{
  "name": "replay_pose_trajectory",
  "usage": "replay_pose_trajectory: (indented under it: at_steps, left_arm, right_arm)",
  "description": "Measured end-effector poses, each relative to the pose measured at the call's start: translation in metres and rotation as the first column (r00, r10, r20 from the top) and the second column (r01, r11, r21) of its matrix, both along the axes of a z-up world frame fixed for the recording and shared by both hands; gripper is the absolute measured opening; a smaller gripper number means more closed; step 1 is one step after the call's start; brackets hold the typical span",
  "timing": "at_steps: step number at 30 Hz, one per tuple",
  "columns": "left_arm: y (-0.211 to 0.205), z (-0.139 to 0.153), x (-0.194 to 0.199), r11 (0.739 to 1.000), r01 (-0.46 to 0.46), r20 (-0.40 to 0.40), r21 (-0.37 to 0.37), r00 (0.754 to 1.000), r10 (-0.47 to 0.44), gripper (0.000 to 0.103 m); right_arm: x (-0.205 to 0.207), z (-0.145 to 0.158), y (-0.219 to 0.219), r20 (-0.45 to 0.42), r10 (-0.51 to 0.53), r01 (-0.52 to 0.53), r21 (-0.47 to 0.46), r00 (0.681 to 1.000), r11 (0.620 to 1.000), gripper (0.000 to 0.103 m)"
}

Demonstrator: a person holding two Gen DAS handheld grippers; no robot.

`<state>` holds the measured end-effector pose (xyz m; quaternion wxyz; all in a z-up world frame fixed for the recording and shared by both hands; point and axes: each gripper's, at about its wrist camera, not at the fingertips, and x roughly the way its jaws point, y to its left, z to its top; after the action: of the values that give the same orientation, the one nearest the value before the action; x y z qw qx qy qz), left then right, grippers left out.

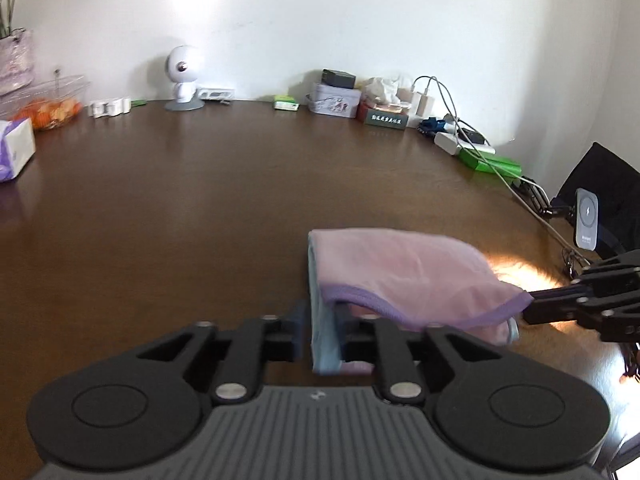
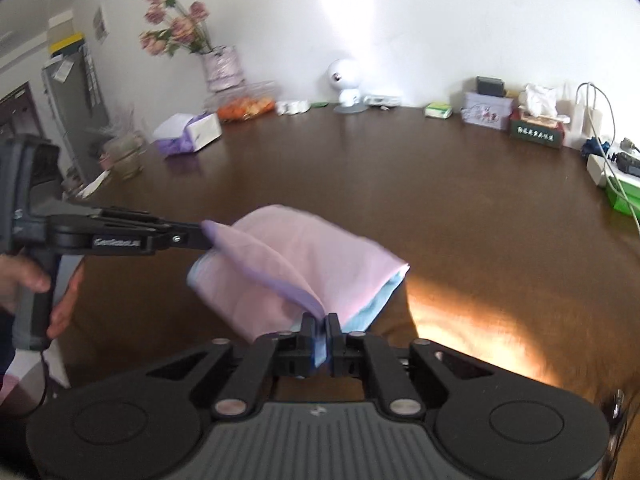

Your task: Fold clothes

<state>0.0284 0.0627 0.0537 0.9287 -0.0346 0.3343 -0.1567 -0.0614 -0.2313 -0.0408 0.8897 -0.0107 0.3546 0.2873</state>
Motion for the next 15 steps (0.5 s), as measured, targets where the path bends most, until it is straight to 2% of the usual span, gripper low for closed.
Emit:
replay_pose_trajectory:
  at_steps: [1, 2, 3, 4, 5, 8, 10, 13, 15]
  left_arm:
    - [0.003, 0.006, -0.006, 1.000, -0.006, 0.020, -0.018, 1.000, 0.007, 0.050]
    - [0.004, 0.014, -0.008, 0.999, -0.013, 0.057, -0.035, 0.998, 0.015, 0.065]
    - [0.001, 0.020, -0.007, 0.999, -0.016, 0.090, -0.037, 0.996, 0.020, 0.074]
    - [-0.004, 0.024, -0.003, 0.999, -0.013, 0.114, -0.033, 0.993, 0.017, 0.075]
    - [-0.012, 0.021, 0.005, 1.000, 0.000, 0.109, -0.020, 0.994, 0.002, 0.075]
    - [-0.034, 0.000, 0.023, 0.998, 0.050, 0.025, 0.041, 0.998, -0.051, 0.072]
    - [-0.038, -0.015, 0.023, 0.996, 0.061, -0.014, 0.064, 0.998, -0.060, 0.069]
    - [-0.030, -0.026, 0.011, 0.997, 0.044, -0.057, 0.070, 0.998, -0.040, 0.069]
    - [-0.024, -0.026, 0.000, 0.997, 0.040, -0.053, 0.068, 0.998, -0.036, 0.075]
  right_arm:
    - [-0.009, 0.004, -0.003, 0.018, 0.007, -0.007, 0.005, 1.000, 1.000, 0.018]
    - [-0.015, 0.008, -0.006, 0.034, 0.009, -0.010, 0.016, 0.999, 1.000, 0.034]
    - [-0.014, 0.009, -0.004, 0.050, 0.002, -0.003, 0.033, 0.999, 0.999, 0.041]
    - [-0.013, 0.010, -0.003, 0.066, -0.006, 0.003, 0.051, 0.998, 0.999, 0.048]
    - [-0.012, 0.011, -0.002, 0.082, -0.015, 0.009, 0.068, 0.997, 0.998, 0.048]
    - [-0.002, 0.006, 0.008, 0.111, -0.057, 0.046, 0.101, 0.992, 0.994, 0.048]
    - [0.010, -0.006, 0.019, 0.072, -0.107, 0.101, 0.080, 0.992, 0.992, 0.047]
    - [0.006, -0.018, 0.027, 0.047, -0.103, 0.102, 0.027, 0.994, 0.994, 0.047]
    - [-0.006, -0.020, 0.024, 0.056, -0.094, 0.093, 0.019, 0.994, 0.996, 0.052]
